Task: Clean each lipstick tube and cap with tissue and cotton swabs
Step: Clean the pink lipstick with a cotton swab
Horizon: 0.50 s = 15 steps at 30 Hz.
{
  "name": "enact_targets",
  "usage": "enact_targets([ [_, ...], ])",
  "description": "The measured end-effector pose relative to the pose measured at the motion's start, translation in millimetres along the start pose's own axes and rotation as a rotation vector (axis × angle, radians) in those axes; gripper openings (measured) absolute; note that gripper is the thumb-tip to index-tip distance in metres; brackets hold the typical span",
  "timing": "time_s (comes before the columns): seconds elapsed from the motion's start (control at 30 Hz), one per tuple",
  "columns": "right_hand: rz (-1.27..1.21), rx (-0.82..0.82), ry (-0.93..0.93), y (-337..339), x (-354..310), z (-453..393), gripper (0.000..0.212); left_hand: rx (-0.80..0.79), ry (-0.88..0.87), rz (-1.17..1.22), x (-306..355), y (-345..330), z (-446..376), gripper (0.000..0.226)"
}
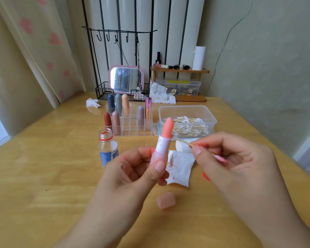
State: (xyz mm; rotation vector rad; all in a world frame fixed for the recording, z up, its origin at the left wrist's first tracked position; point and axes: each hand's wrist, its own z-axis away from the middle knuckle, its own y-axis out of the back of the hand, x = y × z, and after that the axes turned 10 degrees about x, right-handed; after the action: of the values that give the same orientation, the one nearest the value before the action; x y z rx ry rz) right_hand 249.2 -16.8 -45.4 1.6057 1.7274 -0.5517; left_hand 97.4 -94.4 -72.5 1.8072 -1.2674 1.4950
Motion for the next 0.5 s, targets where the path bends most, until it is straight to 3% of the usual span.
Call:
enact_targets([
  [0.13, -0.047, -0.025, -0.01, 0.2, -4.1, 0.3, 0.014, -0.053, 0.061, 0.117, -0.8, -0.9, -0.6, 0.028],
  [0.23, -0.087, -0.04, -0.022, -0.4, -5.8, 0.7, 0.002, -0.095, 0.201, 0.307, 1.4, -2.7, -0.7, 0.026],
  [0.43, -0.093, -0.045, -0.005, -3.3, -5.6, 2.0, 0.007, -0.16, 0.357, 0.564, 0.0, -4.4, -0.9, 0.035],
  [0.5, -0.081, -0.029, -0.012, -2.9, -5.3, 1.4, 0.011, -0.128, 0.356, 0.593, 1.5, -5.7, 0.0, 0.022],
])
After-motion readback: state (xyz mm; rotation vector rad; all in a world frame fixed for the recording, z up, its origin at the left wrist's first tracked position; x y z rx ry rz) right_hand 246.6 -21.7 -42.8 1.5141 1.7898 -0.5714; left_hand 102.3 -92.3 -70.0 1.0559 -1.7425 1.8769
